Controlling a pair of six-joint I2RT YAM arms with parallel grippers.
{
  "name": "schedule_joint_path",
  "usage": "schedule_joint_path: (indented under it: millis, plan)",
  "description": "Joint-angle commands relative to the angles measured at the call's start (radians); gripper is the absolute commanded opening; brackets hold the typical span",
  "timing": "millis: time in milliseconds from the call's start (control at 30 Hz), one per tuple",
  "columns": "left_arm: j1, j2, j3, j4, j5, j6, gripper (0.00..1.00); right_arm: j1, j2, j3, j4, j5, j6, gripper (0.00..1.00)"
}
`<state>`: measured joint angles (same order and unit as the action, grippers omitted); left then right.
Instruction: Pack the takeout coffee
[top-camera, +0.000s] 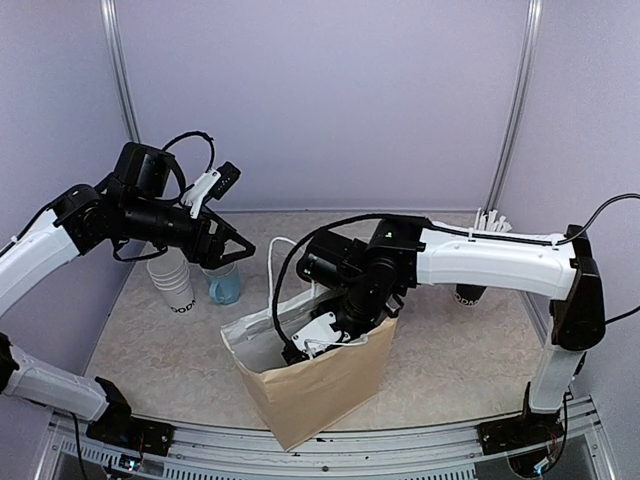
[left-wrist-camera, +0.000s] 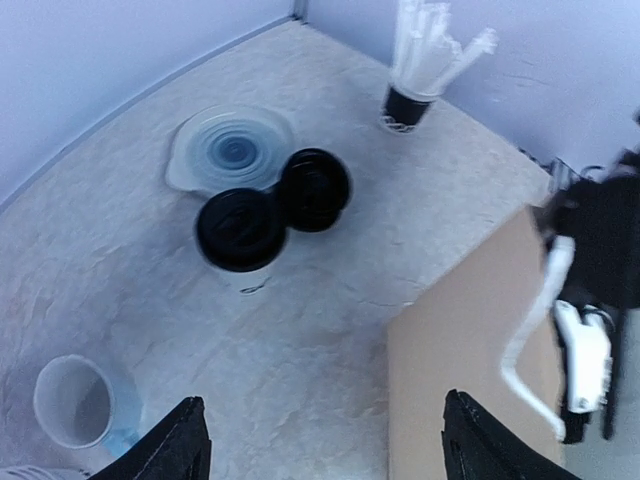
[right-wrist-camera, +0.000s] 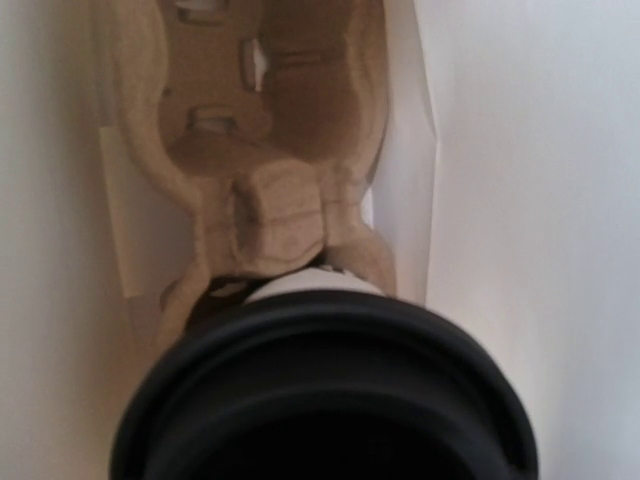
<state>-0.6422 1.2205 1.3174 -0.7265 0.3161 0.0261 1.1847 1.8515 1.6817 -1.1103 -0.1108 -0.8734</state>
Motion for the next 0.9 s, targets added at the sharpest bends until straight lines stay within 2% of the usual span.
schedule_joint_path:
  millis: [0, 100, 200, 267, 400, 700, 867]
  plan:
    - [-0.094, -0.069, -0.003, -0.01, 0.062, 0.004, 0.78, 0.003, 0.022, 0.029, -0.098, -0.062, 0.024, 0.72]
    - [-0.138, -0.084, -0.034, 0.019, 0.098, -0.013, 0.79, 0.003, 0.018, 0.029, -0.097, -0.062, 0.024, 0.73]
    - [-0.177, -0.072, -0.042, 0.028, 0.075, -0.021, 0.78, 0.003, 0.019, 0.027, -0.097, -0.06, 0.025, 0.73]
    - [-0.18, -0.056, -0.037, 0.036, 0.036, -0.049, 0.78, 0.004, 0.017, 0.029, -0.095, -0.06, 0.024, 0.73]
    - [-0.185, -0.012, -0.051, 0.117, 0.089, -0.085, 0.74, 0.004, 0.01, 0.031, -0.088, -0.051, 0.024, 0.73]
    - [-0.197, 0.117, -0.003, 0.198, 0.202, -0.096, 0.29, 0.015, -0.01, 0.077, -0.095, -0.014, 0.026, 0.75]
    - [-0.197, 0.16, 0.034, 0.178, 0.206, -0.07, 0.1, 0.015, -0.001, 0.149, -0.134, -0.023, 0.035, 0.78]
